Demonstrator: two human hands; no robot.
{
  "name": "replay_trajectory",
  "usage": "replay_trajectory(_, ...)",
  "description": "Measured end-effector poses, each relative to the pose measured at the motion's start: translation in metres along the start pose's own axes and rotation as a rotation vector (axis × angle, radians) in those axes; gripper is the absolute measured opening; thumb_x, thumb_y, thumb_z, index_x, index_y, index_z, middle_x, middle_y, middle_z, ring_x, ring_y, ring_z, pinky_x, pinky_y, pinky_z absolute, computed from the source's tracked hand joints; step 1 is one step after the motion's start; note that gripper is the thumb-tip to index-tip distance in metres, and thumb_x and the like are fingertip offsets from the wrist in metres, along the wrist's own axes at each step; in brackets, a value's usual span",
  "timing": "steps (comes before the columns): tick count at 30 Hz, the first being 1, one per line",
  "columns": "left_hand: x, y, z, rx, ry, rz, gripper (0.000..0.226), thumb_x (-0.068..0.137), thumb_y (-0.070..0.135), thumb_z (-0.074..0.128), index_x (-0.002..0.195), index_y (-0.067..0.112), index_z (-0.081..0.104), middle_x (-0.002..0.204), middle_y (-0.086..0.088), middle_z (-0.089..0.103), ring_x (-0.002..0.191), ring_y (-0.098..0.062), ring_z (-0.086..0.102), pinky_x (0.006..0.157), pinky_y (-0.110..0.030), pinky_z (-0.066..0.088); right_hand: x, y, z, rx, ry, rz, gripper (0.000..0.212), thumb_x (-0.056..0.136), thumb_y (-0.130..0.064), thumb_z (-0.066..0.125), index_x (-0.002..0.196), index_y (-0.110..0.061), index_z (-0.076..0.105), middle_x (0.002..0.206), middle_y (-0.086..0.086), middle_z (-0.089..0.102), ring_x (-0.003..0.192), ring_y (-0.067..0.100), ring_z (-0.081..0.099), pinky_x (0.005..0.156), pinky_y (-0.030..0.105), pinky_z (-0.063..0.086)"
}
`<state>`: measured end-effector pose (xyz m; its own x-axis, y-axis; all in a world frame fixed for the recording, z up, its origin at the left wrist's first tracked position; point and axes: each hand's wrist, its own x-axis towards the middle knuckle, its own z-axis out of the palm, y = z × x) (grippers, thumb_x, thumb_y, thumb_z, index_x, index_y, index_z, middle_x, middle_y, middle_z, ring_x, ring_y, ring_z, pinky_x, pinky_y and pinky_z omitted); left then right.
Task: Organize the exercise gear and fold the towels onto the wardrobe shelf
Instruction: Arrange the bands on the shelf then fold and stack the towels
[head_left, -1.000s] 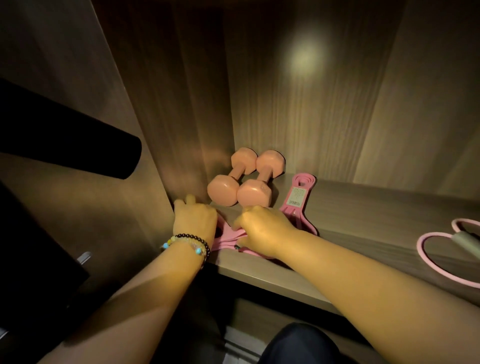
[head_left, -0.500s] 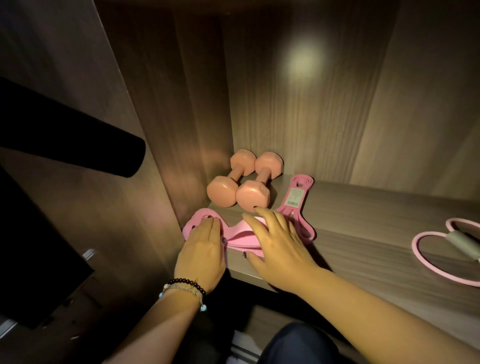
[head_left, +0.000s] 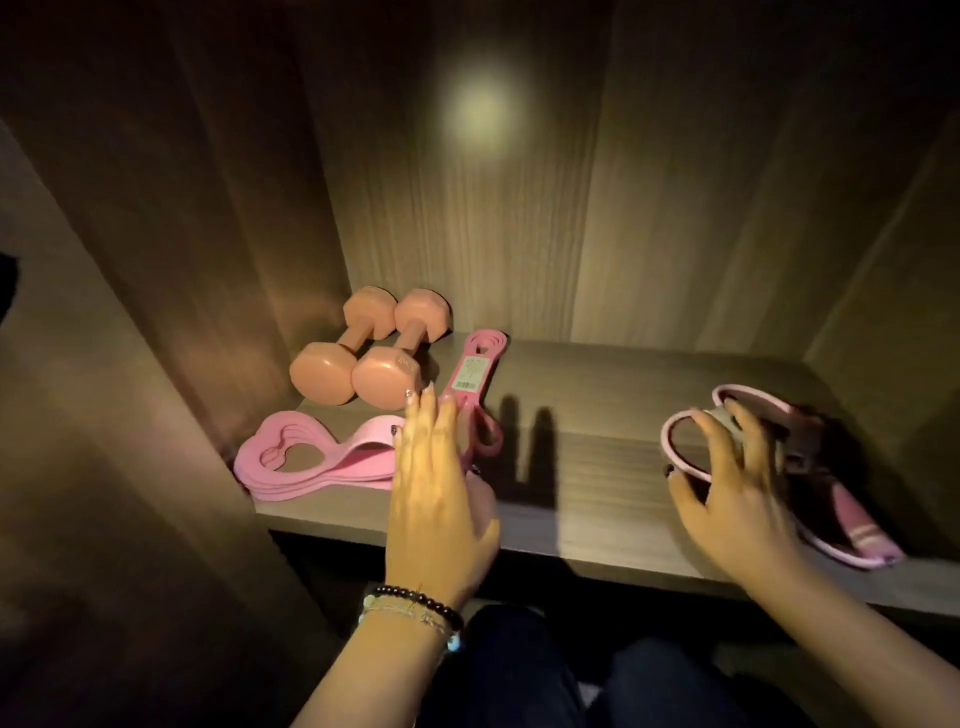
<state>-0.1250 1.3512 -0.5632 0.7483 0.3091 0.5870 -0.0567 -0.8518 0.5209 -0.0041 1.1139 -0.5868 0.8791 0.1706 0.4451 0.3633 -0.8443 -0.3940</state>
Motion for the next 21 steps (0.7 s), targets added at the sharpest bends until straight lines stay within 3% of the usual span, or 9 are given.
replay_trajectory(3, 0.001, 0.038, 0.043, -0.103, -0.134, 0.062, 0.075, 0.079, 0.007, 0.050, 0.149, 0.006, 0.025, 0.157, -0.006, 0.021, 0.148, -0.015, 0.010, 0.120, -0.027, 0.011, -0.003, 0.039, -0.004, -0.052, 0.053, 0.153, 0.069, 0.075, -0.015, 0.074, 0.138, -0.009, 0.045, 0.152, 0.017, 0.024, 0.137, 0.045, 0.027, 0.107, 0.057, 0.032)
replay_trajectory(6, 0.000, 0.059, 0.089, -0.117, -0.343, 0.087, 0.072, 0.087, 0.010, 0.046, 0.152, 0.008, 0.016, 0.161, -0.007, 0.005, 0.149, -0.014, 0.000, 0.120, -0.032, 0.017, 0.000, 0.042, -0.001, -0.144, -0.049, 0.340, 0.073, 0.084, -0.039, 0.064, 0.145, -0.012, 0.033, 0.156, 0.014, 0.016, 0.139, 0.040, 0.021, 0.112, 0.053, 0.023)
replay_trajectory(8, 0.000, 0.064, 0.108, -0.067, -0.420, 0.055, 0.075, 0.091, 0.021, 0.046, 0.154, 0.013, 0.005, 0.162, -0.004, -0.006, 0.149, -0.014, -0.007, 0.121, -0.034, 0.014, 0.005, 0.036, 0.000, -0.254, -0.118, 0.325, 0.065, 0.089, -0.050, 0.049, 0.145, -0.021, 0.032, 0.157, 0.012, 0.015, 0.141, 0.036, 0.017, 0.114, 0.052, 0.013)
replay_trajectory(10, 0.001, 0.065, 0.116, -0.053, -0.397, 0.017, 0.078, 0.093, 0.027, 0.046, 0.154, 0.015, 0.000, 0.162, -0.001, -0.009, 0.149, -0.013, -0.010, 0.122, -0.030, 0.009, 0.007, 0.038, -0.001, -0.237, -0.064, 0.306, 0.057, 0.092, -0.047, 0.044, 0.144, -0.023, 0.036, 0.158, 0.010, 0.015, 0.143, 0.035, 0.017, 0.114, 0.056, 0.009)
replay_trajectory(13, 0.000, 0.065, 0.115, -0.073, -0.373, 0.002, 0.075, 0.093, 0.024, 0.048, 0.154, 0.014, 0.005, 0.162, 0.001, -0.004, 0.148, -0.009, -0.008, 0.117, -0.017, 0.001, 0.003, 0.048, -0.008, -0.115, 0.206, 0.426, 0.069, 0.087, -0.036, 0.056, 0.148, -0.013, 0.030, 0.155, 0.017, 0.019, 0.142, 0.038, 0.021, 0.110, 0.058, 0.019)
replay_trajectory(14, -0.001, 0.066, 0.113, -0.075, -0.376, 0.005, 0.075, 0.093, 0.023, 0.048, 0.154, 0.014, 0.006, 0.162, 0.003, -0.003, 0.148, -0.006, -0.007, 0.116, -0.015, 0.001, 0.003, 0.049, -0.011, -0.128, 0.224, 0.472, 0.075, 0.086, -0.034, 0.060, 0.149, -0.011, 0.027, 0.153, 0.020, 0.023, 0.140, 0.040, 0.025, 0.109, 0.057, 0.023)
replay_trajectory(18, -0.005, 0.072, 0.105, -0.246, -0.360, 0.011, 0.065, 0.090, 0.013, 0.052, 0.149, 0.020, 0.025, 0.156, 0.013, 0.015, 0.144, 0.002, 0.013, 0.118, -0.017, 0.015, 0.002, 0.043, -0.017, -0.189, -0.023, 0.503, 0.085, 0.088, -0.033, 0.058, 0.153, -0.026, 0.004, 0.153, 0.017, 0.022, 0.134, 0.037, 0.034, 0.108, 0.051, 0.026)
replay_trajectory(21, -0.009, 0.084, 0.088, -0.574, -0.229, -0.183, 0.060, 0.087, -0.004, 0.052, 0.135, 0.031, 0.041, 0.143, 0.016, 0.043, 0.132, 0.003, 0.041, 0.111, -0.023, 0.036, -0.003, 0.036, -0.035, -0.112, -0.110, 0.471, 0.087, 0.090, -0.030, 0.060, 0.151, -0.037, -0.002, 0.153, 0.013, 0.019, 0.125, 0.033, 0.047, 0.104, 0.051, 0.037)
